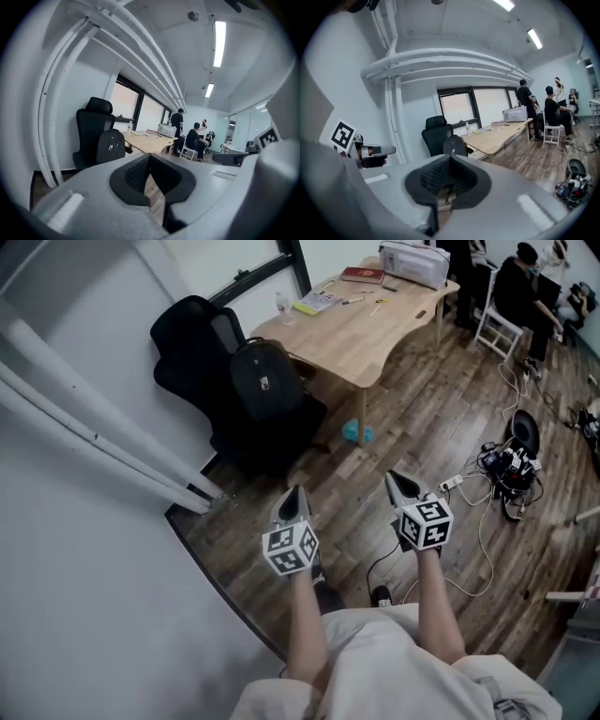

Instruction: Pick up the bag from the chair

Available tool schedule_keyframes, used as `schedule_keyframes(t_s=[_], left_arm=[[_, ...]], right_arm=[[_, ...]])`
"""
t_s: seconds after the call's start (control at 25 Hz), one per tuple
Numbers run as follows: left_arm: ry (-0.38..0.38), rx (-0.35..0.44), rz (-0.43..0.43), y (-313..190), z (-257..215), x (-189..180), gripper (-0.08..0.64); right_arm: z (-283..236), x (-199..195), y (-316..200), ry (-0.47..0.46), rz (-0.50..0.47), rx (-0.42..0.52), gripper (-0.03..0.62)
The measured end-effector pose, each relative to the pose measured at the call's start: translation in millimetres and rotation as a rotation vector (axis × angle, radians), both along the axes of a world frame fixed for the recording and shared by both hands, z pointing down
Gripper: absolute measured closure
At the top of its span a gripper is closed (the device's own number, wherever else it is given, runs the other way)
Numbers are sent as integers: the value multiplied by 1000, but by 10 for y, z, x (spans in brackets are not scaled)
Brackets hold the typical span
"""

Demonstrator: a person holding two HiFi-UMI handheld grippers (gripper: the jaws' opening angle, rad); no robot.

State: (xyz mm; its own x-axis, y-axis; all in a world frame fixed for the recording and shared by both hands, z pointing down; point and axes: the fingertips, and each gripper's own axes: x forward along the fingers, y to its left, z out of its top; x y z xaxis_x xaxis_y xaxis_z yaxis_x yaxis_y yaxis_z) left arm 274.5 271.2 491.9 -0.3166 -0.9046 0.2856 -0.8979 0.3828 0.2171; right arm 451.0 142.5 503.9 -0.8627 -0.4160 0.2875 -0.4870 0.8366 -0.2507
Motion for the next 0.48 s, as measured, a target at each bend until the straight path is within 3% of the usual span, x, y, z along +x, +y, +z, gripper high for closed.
schedule_keyframes(t_s=[0.16, 0.32, 0.48], left_arm=[[54, 51, 16, 61, 18, -689, 552], [114, 104, -21, 272, 124, -1470, 553], [69, 96, -5, 371, 111, -2015, 554]], right_arm=[[-191, -449, -184, -94, 74, -19, 592], [-209, -1107, -101, -164, 47, -106, 592], [-239, -1701, 70, -194, -8, -127, 592]])
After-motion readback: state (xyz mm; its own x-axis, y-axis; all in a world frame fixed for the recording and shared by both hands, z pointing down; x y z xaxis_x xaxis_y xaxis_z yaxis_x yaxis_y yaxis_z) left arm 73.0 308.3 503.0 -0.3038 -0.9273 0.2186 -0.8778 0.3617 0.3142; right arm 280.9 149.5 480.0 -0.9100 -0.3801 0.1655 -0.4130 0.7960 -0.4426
